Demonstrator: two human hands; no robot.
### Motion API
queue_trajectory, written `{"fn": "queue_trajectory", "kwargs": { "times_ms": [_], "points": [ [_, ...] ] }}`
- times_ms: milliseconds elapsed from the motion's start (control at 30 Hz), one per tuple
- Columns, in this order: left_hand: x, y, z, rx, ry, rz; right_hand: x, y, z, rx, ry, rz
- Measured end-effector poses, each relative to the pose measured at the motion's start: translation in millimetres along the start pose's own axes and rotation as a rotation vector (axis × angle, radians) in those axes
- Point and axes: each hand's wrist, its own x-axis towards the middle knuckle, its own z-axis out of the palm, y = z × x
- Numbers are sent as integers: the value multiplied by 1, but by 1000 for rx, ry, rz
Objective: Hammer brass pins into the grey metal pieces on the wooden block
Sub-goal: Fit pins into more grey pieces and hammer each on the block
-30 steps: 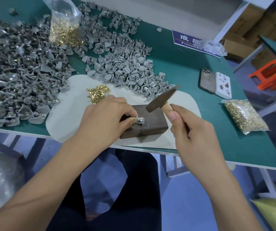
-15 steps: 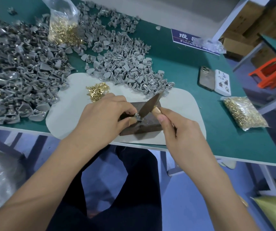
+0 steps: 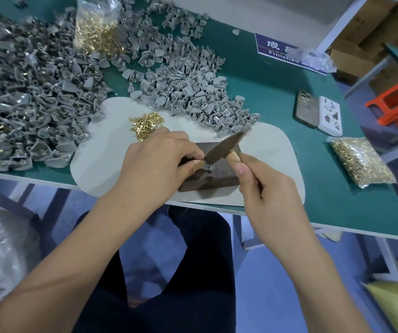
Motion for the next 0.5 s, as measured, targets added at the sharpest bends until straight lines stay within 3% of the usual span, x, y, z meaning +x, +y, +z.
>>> {"fn": "queue_trajectory", "kwargs": {
  "times_ms": [200,400,500],
  "points": [
    [0,0,0,-12,10,-8,6,-5,-7,-11,-45,-14],
    [0,1,0,-3,-3,-21,5,-7,-18,27,23,-28],
    [1,0,0,-22,-12,-29,2,-8,-8,62,-58,-9]
  ]
}}
